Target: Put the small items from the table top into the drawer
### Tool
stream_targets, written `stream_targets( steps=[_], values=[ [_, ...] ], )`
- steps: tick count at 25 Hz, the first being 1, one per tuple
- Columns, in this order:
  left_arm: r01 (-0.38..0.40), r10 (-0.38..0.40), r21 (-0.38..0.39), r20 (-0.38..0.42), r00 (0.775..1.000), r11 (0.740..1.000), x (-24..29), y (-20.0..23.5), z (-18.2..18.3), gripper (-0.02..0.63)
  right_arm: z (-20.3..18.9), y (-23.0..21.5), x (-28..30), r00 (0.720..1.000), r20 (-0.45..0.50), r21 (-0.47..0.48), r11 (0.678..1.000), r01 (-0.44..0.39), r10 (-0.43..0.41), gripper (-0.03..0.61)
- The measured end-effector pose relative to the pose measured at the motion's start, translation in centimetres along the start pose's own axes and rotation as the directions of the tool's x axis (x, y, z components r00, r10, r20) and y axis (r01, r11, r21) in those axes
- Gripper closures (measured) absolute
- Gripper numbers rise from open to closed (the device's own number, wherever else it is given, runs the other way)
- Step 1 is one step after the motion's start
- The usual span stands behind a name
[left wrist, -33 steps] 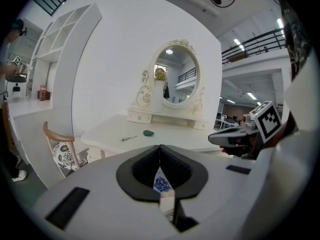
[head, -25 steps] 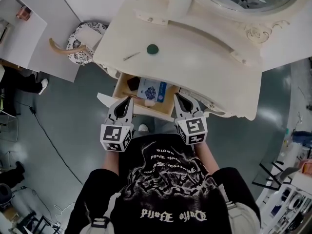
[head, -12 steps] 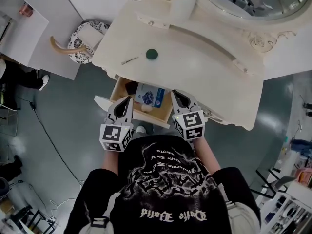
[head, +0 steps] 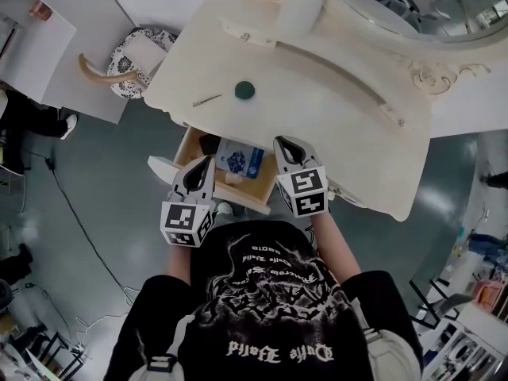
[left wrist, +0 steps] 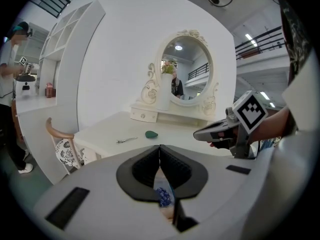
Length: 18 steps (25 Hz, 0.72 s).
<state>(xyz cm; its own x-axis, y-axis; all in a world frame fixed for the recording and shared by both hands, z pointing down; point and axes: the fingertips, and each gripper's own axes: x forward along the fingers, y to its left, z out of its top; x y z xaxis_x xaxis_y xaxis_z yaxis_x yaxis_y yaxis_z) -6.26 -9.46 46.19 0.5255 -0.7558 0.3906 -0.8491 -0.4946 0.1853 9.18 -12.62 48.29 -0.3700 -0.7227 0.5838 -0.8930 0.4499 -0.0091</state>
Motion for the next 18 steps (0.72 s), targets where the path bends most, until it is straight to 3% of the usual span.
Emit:
stream_targets(
  steps=[8,9,12,18],
  values=[
    [-0.032,0.032,-0.012,-0.003,0.999,0.999,0.6,0.5,0.3,0.598,2.0,-0.3,1.7,0.999,0.011,-0.001,0.999,-0.043,0.043,0.559],
    [-0.039,0.039,-0.015,-0.003,0.999,0.999,0.6,0.6,0.3,0.598,2.2,-0.4,2.0,0.999,0.009,-0.003,0.999,-0.045,0.045,0.547],
    [-0.063,0.063,-0.029,-0.004,0.998,0.998,0.6,1.2,0.3,0.598,2.8,-0.7,2.9,0.998,-0.005,-0.008,0.998,-0.064,0.064,0.433],
    [-0.11,0.11,-0.052,-0.005,0.994,0.993,0.1,1.9,0.0,0.598,4.3,-0.6,4.7,0.994,-0.004,-0.032,0.993,-0.114,0.114,0.401]
  ],
)
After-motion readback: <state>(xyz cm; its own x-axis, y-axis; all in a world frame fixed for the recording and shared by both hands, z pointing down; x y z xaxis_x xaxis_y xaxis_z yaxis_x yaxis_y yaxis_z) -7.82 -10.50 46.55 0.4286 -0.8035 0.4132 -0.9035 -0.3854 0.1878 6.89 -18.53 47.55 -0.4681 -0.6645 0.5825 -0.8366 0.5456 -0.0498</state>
